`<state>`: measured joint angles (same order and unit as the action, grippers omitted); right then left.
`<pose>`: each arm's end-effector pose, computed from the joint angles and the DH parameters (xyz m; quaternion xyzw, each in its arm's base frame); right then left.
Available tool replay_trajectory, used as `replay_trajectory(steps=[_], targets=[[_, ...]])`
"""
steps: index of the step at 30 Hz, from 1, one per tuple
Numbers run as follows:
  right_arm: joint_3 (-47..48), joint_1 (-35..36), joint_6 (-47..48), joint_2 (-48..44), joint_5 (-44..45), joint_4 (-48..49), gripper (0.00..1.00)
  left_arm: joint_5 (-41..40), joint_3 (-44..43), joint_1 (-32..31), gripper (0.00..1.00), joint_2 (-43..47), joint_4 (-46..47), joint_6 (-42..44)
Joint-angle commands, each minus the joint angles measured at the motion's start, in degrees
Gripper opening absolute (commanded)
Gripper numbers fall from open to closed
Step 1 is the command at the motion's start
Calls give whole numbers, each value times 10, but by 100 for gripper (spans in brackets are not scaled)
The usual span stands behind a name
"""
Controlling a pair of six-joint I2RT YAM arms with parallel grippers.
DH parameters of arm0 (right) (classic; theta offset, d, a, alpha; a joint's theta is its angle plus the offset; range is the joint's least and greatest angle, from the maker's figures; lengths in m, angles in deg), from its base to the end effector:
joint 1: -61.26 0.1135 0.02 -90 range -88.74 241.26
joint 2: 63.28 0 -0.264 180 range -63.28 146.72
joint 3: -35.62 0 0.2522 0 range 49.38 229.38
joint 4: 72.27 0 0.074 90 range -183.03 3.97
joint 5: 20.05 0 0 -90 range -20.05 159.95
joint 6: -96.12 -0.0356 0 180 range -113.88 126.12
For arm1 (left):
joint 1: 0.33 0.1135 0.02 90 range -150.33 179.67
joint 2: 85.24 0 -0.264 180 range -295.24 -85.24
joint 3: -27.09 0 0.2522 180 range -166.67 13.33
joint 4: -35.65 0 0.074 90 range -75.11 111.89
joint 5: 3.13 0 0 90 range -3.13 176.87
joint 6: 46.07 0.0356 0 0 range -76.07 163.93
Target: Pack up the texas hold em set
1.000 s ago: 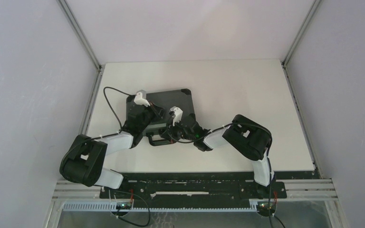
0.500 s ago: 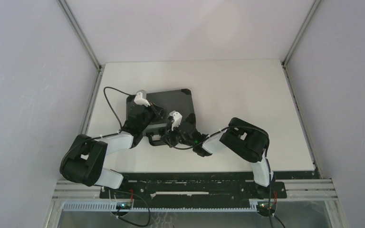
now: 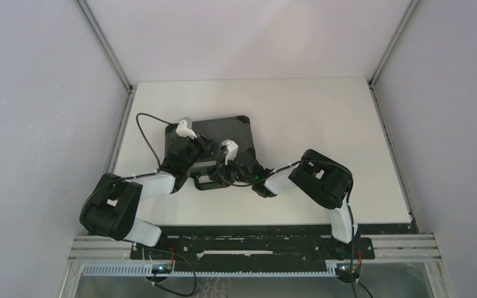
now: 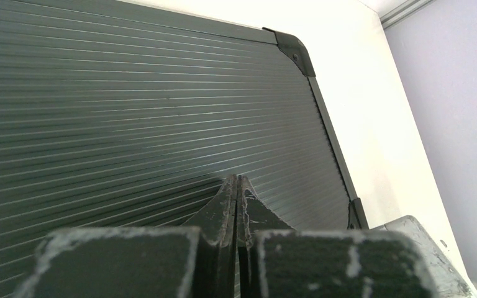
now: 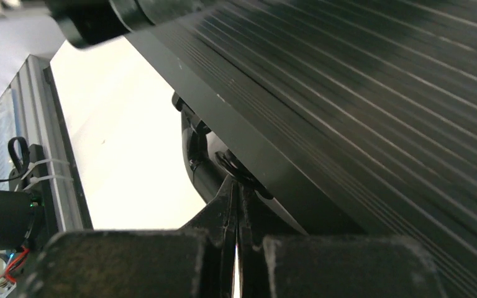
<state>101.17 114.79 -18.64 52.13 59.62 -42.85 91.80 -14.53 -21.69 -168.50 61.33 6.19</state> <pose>0.2315 0.3239 0.1211 -0.2530 0.7796 0.4160 0.3939 0.2622 -0.1058 0.1780 -0.0880 0.7932 -0.3265 0.5064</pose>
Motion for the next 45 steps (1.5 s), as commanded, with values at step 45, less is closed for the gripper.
replay_trajectory(steps=[45], targets=[[-1, -3, -20, 21, 32, 66, 0, 3, 139, 18, 0, 52, -35, -47]])
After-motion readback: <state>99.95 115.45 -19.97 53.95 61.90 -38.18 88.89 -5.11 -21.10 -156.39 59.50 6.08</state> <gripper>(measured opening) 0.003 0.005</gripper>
